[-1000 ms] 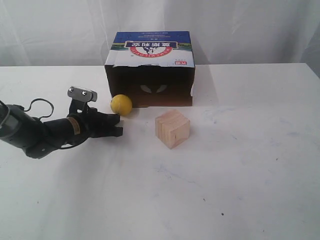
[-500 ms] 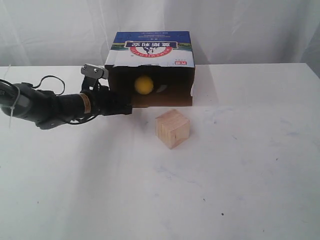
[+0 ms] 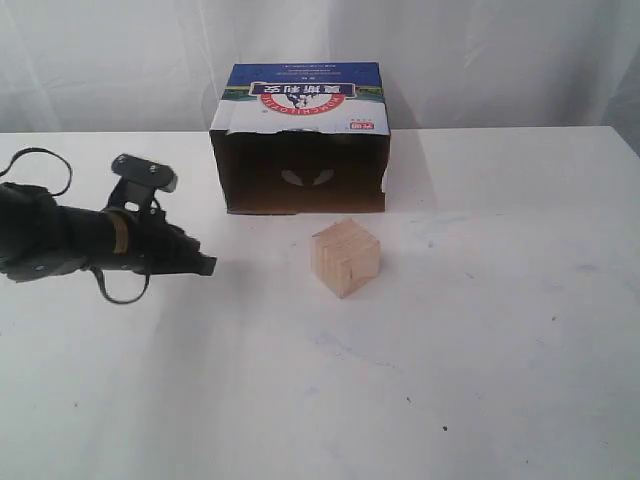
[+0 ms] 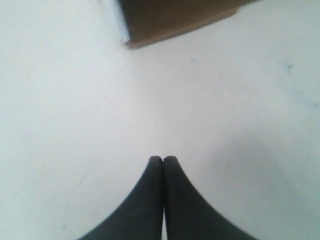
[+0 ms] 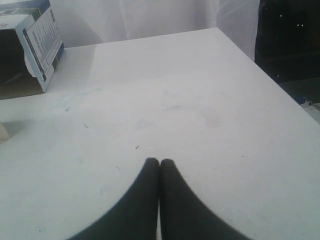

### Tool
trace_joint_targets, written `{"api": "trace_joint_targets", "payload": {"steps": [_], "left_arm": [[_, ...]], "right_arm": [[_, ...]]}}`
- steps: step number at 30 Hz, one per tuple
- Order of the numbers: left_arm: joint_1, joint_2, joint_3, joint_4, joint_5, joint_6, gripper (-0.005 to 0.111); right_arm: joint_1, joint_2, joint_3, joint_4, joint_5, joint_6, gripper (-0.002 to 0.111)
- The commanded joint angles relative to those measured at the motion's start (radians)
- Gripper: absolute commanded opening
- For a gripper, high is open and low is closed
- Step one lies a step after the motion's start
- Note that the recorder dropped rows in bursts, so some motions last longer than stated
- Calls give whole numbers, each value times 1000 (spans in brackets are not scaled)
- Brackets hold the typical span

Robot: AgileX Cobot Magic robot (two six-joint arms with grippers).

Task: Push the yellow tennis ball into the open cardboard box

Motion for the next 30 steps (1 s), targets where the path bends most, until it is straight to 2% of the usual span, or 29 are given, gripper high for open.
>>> {"api": "trace_joint_targets", "payload": {"steps": [1,4,5,7,8,9,12,15,16,19,24,26,28,30], "left_arm": [[2,-164,138,-339,174,230,0],[11,-341,164,-496,292,529,0],[25,-395,164,-524,321,557,0],[91,-528,164,-538,362,570,0],[152,-595,152,-571,426,569,0],[218,-643,129,-615,549,569,0],[301,-704,107,-670,704,569,0],[311,-816,104,-673,768,616,0],[309,-886,104,-717,775,616,0],[309,-1063,104,-789,735,614,0],[309,-1389,104,-789,696,659,0],[309,-1518,104,-792,775,659,0],[309,-1616,104,-815,997,659,0],[303,-1650,116,-842,1061,665,0]], "right_arm": [[3,-4,-1,1,-9,-2,0],[3,-4,-1,1,-9,-2,0],[3,-4,-1,1,-9,-2,0],[3,-4,-1,1,-9,-2,0],[3,-4,-1,1,-9,-2,0],[3,-4,-1,1,-9,-2,0],[3,-4,-1,1,-9,-2,0],[3,-4,-1,1,-9,-2,0],[3,-4,-1,1,-9,-2,0],[3,-4,-1,1,-9,-2,0],[3,-4,-1,1,-9,-2,0],[3,-4,-1,1,-9,-2,0],[3,-4,-1,1,-9,-2,0],[3,-4,-1,1,-9,-2,0]]}}
